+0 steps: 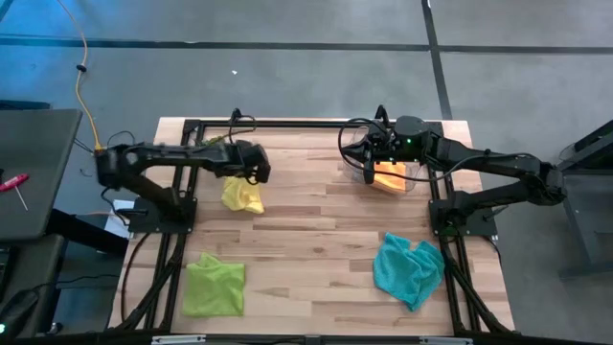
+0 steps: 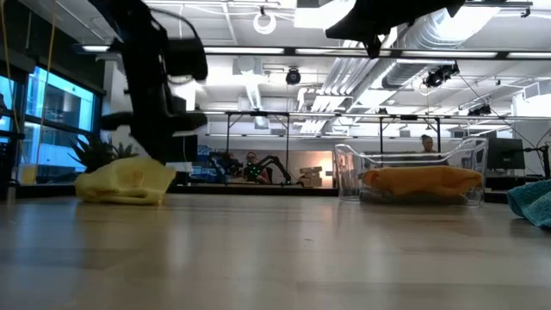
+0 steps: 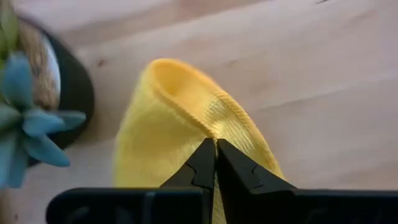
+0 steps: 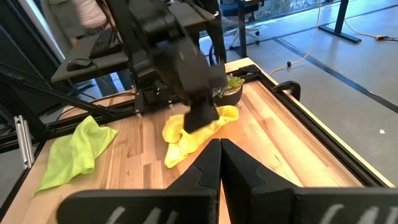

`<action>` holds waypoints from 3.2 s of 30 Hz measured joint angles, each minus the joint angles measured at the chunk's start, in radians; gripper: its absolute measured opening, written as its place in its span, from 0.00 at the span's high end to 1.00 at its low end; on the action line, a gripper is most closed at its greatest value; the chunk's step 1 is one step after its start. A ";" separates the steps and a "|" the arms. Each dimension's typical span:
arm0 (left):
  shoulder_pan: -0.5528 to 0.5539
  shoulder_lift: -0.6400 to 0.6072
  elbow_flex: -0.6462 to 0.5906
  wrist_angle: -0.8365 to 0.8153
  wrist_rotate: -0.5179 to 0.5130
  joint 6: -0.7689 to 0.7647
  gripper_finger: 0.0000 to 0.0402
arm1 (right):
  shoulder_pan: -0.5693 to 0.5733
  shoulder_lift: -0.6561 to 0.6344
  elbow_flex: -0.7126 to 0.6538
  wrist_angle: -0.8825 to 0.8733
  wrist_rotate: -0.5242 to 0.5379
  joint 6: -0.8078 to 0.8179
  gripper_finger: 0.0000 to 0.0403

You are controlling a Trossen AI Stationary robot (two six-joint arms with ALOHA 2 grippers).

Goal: Fold microfiber towels
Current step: Fold the yellow microfiber towel

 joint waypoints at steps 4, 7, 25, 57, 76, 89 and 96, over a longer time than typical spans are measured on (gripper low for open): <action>-0.018 -0.129 0.033 -0.005 0.033 0.109 1.00 | 0.000 0.000 0.000 0.000 0.000 0.000 1.00; -0.037 -0.217 0.055 -0.002 0.068 0.191 1.00 | 0.000 0.000 0.000 0.001 0.000 0.000 1.00; -0.248 -0.209 0.069 0.310 0.033 0.356 1.00 | 0.063 0.084 0.000 0.022 -0.057 0.130 1.00; -0.155 -0.211 0.070 0.335 0.211 0.620 1.00 | 0.140 0.299 0.085 0.045 0.034 0.097 0.57; -0.168 -0.267 0.070 0.439 0.204 0.604 1.00 | 0.287 0.300 0.083 -0.103 0.070 -0.111 0.57; -0.214 -0.267 0.069 0.550 0.153 0.492 1.00 | 0.360 0.435 0.082 0.109 0.283 -0.144 0.57; -0.233 -0.249 0.069 0.570 0.111 0.405 1.00 | 0.360 0.546 0.082 0.258 0.380 -0.015 0.57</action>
